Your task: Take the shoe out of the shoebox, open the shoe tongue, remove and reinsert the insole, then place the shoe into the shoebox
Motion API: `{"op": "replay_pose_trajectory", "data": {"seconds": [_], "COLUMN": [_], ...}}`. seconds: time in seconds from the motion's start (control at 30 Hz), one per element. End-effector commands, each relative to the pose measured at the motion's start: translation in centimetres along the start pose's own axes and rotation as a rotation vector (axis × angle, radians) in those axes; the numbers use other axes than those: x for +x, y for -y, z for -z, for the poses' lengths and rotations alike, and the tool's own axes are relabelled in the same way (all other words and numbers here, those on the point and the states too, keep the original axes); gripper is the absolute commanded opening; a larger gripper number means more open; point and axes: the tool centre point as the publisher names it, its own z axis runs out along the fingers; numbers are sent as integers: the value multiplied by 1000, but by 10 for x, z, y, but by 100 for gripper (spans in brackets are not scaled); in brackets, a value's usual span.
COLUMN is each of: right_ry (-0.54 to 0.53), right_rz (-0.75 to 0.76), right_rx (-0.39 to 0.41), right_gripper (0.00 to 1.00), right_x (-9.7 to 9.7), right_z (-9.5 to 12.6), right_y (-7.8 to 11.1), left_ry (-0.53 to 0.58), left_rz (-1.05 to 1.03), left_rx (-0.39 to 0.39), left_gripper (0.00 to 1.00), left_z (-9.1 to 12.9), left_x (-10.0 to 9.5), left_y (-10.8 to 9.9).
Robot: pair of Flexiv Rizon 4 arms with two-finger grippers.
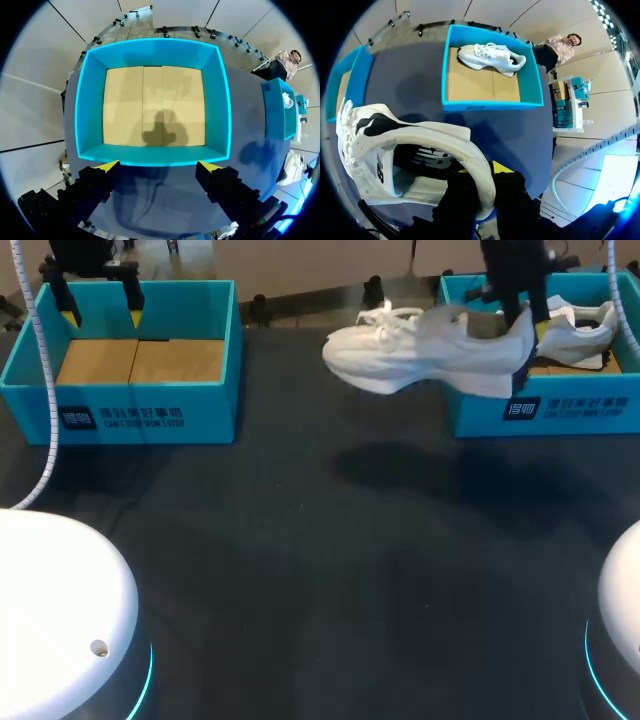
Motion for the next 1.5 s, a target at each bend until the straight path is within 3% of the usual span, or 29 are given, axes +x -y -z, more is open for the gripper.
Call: {"op": "replay_pose_trajectory", "data": {"seconds": [0.03,0.43,0.87,1.17,1.5], "right_ry": [28,3,-28,-61,-61], "right_rz": [-2,-59,-151,-182,-182], "right_rx": [-20,-2,56,69,69], "right_gripper": [0,0,0,0,0], "right_x": [12,71,121,136,136], "right_z": [5,7,3,-4,-4], "right_y": [26,78,134,167,167], "left_ry": [1,1,1,1,1], "left_rz": [0,0,0,0,0], "left_rx": [-2,-2,-2,-2,-2], "left_gripper": [100,100,100,100,100], "left_z": [1,1,1,1,1], "left_x": [0,0,0,0,0], "left_y": [0,0,0,0,0]}}
